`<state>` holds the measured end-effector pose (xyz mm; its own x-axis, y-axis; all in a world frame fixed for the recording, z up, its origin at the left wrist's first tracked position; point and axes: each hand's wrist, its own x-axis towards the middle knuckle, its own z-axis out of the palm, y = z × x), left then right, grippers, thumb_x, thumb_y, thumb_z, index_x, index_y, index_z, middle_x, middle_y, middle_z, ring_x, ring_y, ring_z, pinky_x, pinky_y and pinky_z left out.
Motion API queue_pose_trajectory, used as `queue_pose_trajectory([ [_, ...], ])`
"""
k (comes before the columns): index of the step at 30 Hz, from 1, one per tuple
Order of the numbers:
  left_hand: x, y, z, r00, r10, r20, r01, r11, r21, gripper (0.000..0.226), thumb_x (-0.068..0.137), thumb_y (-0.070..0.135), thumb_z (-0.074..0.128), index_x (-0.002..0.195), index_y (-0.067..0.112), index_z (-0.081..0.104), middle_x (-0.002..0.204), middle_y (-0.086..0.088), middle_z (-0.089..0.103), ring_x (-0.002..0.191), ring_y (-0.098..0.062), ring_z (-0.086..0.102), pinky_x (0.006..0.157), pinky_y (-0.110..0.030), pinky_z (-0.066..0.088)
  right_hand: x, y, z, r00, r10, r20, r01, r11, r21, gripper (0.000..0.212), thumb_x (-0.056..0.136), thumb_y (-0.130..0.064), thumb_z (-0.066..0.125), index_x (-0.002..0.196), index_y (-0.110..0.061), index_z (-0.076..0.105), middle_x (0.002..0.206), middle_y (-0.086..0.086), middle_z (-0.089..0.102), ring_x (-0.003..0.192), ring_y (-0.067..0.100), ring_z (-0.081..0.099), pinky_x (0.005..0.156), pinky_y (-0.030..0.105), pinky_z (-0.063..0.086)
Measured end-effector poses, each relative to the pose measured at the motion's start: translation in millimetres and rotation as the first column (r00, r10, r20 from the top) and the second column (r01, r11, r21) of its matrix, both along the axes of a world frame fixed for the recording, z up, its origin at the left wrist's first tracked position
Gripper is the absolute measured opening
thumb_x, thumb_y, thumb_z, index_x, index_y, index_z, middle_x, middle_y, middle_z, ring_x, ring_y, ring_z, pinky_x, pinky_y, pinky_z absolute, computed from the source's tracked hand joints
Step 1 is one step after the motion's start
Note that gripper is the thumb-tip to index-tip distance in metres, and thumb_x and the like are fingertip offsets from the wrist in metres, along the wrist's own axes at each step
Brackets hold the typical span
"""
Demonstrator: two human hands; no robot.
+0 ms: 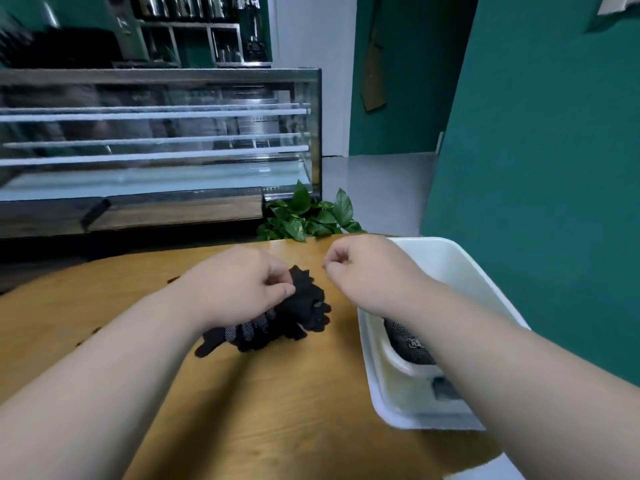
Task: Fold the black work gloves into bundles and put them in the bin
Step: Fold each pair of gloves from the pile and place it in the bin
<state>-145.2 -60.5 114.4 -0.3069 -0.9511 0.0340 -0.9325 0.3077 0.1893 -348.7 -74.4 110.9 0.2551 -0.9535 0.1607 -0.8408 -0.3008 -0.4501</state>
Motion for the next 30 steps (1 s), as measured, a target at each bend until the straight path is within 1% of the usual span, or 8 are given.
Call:
queue_pose_trajectory([
  [3,36.1,36.9,-17.6,0.988,0.145,-0.056,-0.145,0.989,0.006,0.017,0.095,0.048,0.055,0.087,0.037,0.067,0.075,0.015,0.065,0.074,-0.003,0.058,0.063,-0.024,0.044,38.5,24.6,-14.1,0.996,0.087,-0.017,-0.087,0.996,0.025,0.018,0.091,-0.031,0.051,0.087,-0.029,0.069,0.088,-0.011,0.069,0.084,0.015,0.061,0.076,0.032,0.054],
  [7,78.3,80.3,-58.1,0.943,0.281,-0.18,-0.277,0.96,0.045,0.015,0.094,0.046,0.059,0.088,0.038,0.069,0.084,0.018,0.069,0.08,-0.002,0.061,0.072,-0.025,0.047,79.4,49.2,-52.8,0.985,0.171,-0.03,-0.168,0.981,0.095,0.016,0.091,-0.03,0.054,0.084,-0.027,0.068,0.081,-0.011,0.067,0.081,0.013,0.06,0.072,0.029,0.051],
  [12,113.6,113.2,-112.3,0.863,0.38,-0.331,-0.36,0.925,0.122,0.013,0.095,0.043,0.06,0.092,0.037,0.071,0.088,0.018,0.069,0.083,0.0,0.061,0.075,-0.025,0.05,123.6,67.6,-105.2,0.972,0.222,-0.08,-0.208,0.966,0.152,0.015,0.091,-0.035,0.054,0.084,-0.029,0.066,0.089,-0.009,0.069,0.088,0.016,0.06,0.08,0.031,0.052],
  [17,156.6,129.1,-153.6,0.786,0.478,-0.392,-0.455,0.877,0.156,0.015,0.096,0.044,0.056,0.093,0.038,0.07,0.088,0.02,0.067,0.085,0.0,0.059,0.079,-0.029,0.053,167.1,75.2,-134.1,0.947,0.288,-0.142,-0.259,0.946,0.193,0.018,0.096,-0.034,0.053,0.091,-0.026,0.068,0.087,-0.009,0.064,0.086,0.016,0.055,0.073,0.027,0.043],
  [20,180.0,123.2,-164.7,0.732,0.532,-0.426,-0.506,0.843,0.183,0.014,0.096,0.043,0.056,0.093,0.038,0.069,0.088,0.02,0.066,0.087,-0.001,0.059,0.079,-0.029,0.053,198.4,69.2,-140.6,0.925,0.321,-0.203,-0.285,0.94,0.19,0.017,0.096,-0.034,0.054,0.099,-0.029,0.07,0.1,-0.011,0.068,0.098,0.015,0.058,0.08,0.026,0.045],
  [23,197.5,110.1,-167.6,0.667,0.554,-0.499,-0.543,0.819,0.184,0.012,0.094,0.039,0.06,0.087,0.038,0.069,0.082,0.021,0.066,0.08,0.003,0.058,0.069,-0.024,0.049,230.6,56.6,-151.3,0.909,0.352,-0.221,-0.318,0.932,0.177,0.016,0.093,-0.034,0.057,0.104,-0.033,0.069,0.107,-0.012,0.065,0.108,0.014,0.057,0.087,0.026,0.045],
  [26,211.9,101.0,-170.5,0.568,0.556,-0.608,-0.564,0.8,0.205,0.008,0.093,0.035,0.063,0.089,0.038,0.069,0.081,0.023,0.066,0.079,0.005,0.059,0.071,-0.021,0.049,258.2,41.4,-161.3,0.892,0.39,-0.229,-0.364,0.92,0.148,0.026,0.092,-0.027,0.059,0.117,-0.032,0.066,0.122,-0.008,0.062,0.117,0.015,0.053,0.093,0.025,0.042],
  [30,225.8,96.2,-174.4,0.507,0.541,-0.671,-0.568,0.795,0.212,0.009,0.092,0.034,0.063,0.087,0.039,0.068,0.081,0.023,0.066,0.077,0.002,0.06,0.074,-0.027,0.051,278.4,21.5,-169.8,0.871,0.394,-0.292,-0.37,0.919,0.134,0.04,0.088,-0.031,0.062,0.127,-0.032,0.06,0.127,-0.005,0.055,0.124,0.018,0.048,0.102,0.035,0.044],
])
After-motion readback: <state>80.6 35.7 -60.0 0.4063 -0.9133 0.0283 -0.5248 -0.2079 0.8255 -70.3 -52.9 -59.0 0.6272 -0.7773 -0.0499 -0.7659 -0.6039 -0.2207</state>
